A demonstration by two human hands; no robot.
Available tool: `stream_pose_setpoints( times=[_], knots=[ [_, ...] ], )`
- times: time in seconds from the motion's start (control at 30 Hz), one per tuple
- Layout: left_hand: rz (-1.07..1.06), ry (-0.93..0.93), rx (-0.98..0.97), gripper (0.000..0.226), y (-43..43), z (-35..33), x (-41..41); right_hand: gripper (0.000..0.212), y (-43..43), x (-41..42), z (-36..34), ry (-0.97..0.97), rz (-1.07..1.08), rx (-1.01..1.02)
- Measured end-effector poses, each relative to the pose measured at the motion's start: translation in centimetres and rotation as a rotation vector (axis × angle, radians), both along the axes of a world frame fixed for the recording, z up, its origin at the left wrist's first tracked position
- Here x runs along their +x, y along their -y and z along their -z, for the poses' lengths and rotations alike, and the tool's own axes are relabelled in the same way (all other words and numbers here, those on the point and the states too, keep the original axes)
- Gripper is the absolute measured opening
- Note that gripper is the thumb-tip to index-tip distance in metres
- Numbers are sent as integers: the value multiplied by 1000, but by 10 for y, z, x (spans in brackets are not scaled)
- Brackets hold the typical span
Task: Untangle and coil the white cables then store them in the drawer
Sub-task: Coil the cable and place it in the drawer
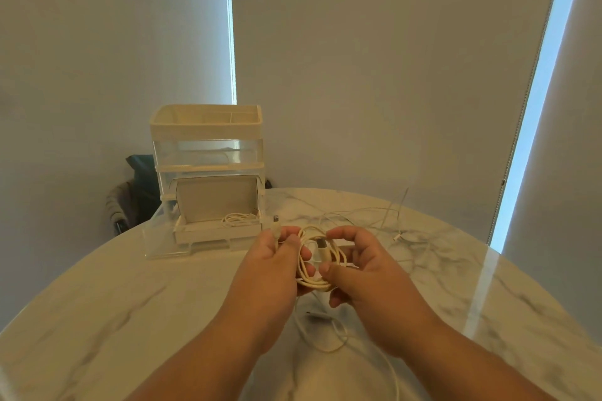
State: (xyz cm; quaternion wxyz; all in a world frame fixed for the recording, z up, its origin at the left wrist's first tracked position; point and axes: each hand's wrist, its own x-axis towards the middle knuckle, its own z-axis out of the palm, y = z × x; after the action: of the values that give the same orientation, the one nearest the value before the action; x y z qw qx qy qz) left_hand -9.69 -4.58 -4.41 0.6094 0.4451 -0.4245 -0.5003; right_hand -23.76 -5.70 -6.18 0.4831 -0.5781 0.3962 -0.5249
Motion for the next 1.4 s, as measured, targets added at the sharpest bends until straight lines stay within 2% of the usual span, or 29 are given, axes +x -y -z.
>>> stream_pose_setpoints(
  times=[0.13,0.27,0.4,0.47,0.53,0.6,0.77,0.9,0.97,1.1,1.17,1.23,1.3,1.4],
  knots=[
    [54,40,-42,13,-3,-1,-3,36,1,0,1,32,-9,33],
    [-44,162,-49,9,2,4,-2,38,9,1,4,332,-68,214],
    [-94,143,-23,9,4,6,0,60,14,-2,3,553,-148,352],
    [-77,123,-37,8,3,6,-1,70,12,-5,2,596,-201,356],
    [-73,160,-59,8,1,6,-1,68,10,-5,0,556,-236,321],
    [-93,248,-88,8,0,7,-1,53,9,-5,-1,464,-224,286],
    [-125,440,-171,10,-3,8,-1,28,10,-6,0,186,-90,248],
    [-121,535,-208,9,-4,9,-1,20,8,-6,1,12,-29,238],
    [-136,536,-199,8,-3,10,-1,23,10,-9,2,42,1,239],
    [-149,485,-148,10,-1,8,2,34,10,-7,-5,455,-135,396],
    [-135,453,-127,9,-1,7,2,44,9,-7,-7,550,-187,426],
    [-126,467,-126,9,-1,9,1,47,5,-6,-9,547,-271,417],
    [-103,498,-143,10,-2,10,-1,44,0,-4,-11,434,-327,380],
    [-93,540,-195,11,-2,12,-2,25,2,-3,-8,246,-204,320]
  ],
)
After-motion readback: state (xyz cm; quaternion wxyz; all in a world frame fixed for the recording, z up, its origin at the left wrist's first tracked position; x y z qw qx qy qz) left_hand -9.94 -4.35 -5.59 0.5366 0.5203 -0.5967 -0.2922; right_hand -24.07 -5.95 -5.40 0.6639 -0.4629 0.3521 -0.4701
